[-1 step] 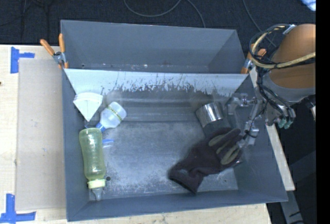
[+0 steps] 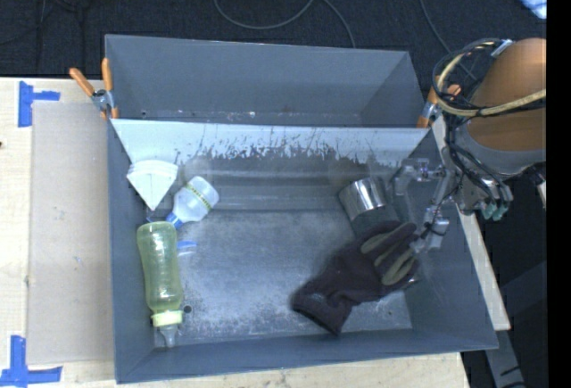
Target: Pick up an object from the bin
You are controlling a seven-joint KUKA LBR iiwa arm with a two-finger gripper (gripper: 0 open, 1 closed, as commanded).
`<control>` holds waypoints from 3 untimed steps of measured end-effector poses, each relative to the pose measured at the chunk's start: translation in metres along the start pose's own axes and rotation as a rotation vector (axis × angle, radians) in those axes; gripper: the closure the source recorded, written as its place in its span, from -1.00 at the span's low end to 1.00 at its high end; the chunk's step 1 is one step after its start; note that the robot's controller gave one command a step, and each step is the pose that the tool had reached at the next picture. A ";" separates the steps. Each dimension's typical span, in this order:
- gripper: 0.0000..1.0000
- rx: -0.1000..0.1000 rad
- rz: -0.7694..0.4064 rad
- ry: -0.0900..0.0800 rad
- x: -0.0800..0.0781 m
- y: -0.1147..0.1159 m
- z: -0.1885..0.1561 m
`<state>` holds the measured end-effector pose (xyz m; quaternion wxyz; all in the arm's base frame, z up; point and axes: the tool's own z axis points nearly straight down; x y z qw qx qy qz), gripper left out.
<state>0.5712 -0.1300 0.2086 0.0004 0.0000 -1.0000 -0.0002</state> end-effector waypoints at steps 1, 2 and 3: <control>-1.00 -0.001 -0.076 -0.001 0.011 -0.010 0.045; -1.00 0.006 -0.249 -0.022 0.002 -0.002 0.095; -1.00 0.002 -0.248 -0.011 0.007 -0.003 0.076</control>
Offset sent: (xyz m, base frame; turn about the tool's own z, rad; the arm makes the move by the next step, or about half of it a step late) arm -0.0087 0.0028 -0.1173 -0.2629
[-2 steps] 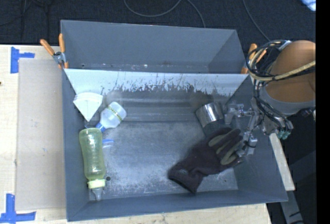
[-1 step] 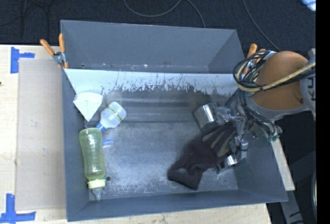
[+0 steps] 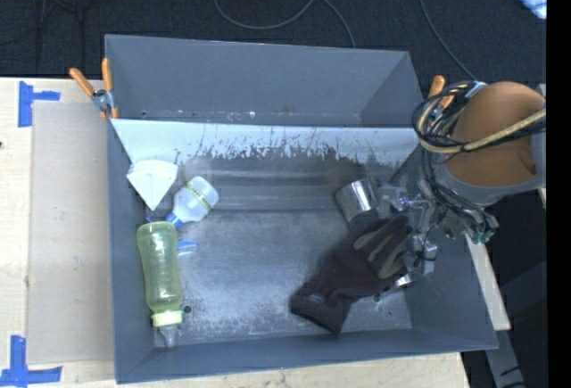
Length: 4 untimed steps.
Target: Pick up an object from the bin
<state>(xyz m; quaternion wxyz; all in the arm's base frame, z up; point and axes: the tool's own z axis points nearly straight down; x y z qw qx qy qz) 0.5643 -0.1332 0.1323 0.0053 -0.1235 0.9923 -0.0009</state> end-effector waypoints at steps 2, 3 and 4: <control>-1.00 -0.017 -0.278 -0.013 -0.008 0.068 0.043; 1.00 0.012 -0.068 -0.026 0.005 0.084 0.063; 1.00 0.012 -0.069 -0.026 0.005 0.084 0.063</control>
Offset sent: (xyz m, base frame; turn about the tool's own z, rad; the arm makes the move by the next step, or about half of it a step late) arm -0.0144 0.0458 -0.0623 -0.2686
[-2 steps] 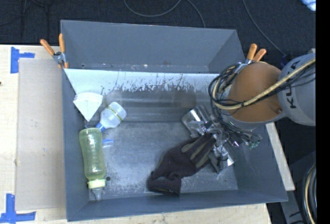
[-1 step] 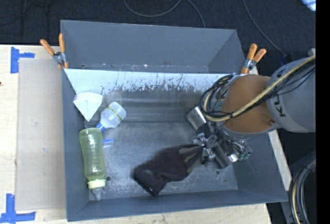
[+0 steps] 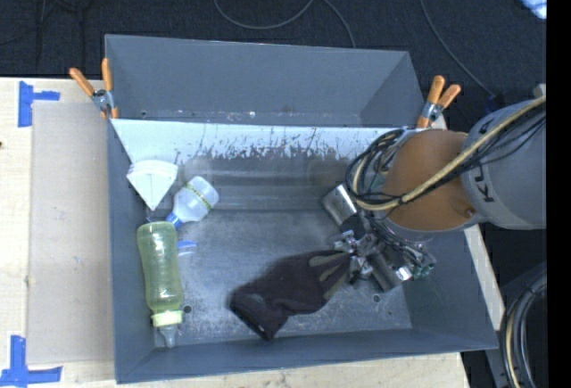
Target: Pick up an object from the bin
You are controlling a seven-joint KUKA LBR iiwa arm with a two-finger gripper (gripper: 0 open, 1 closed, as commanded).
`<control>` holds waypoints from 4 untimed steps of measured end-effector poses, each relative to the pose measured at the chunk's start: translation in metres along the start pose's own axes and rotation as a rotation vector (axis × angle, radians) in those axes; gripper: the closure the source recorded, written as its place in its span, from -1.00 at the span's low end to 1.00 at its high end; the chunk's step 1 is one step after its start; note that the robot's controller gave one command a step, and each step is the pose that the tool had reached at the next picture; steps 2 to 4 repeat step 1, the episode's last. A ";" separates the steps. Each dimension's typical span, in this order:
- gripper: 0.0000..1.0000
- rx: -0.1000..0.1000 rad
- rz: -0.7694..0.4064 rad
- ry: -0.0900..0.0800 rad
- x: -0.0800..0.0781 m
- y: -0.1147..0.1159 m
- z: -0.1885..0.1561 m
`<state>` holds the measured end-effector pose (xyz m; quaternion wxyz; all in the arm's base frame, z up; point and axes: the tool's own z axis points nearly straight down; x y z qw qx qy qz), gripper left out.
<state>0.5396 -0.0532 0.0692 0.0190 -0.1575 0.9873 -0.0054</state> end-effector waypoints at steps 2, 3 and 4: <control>1.00 0.000 0.047 -0.002 -0.002 0.017 -0.152; 1.00 0.000 0.047 -0.002 -0.002 0.017 -0.152; 1.00 0.000 0.047 -0.002 -0.002 0.017 -0.152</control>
Offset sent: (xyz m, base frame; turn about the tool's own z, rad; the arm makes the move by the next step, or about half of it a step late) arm 0.0000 0.0000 0.0000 0.0000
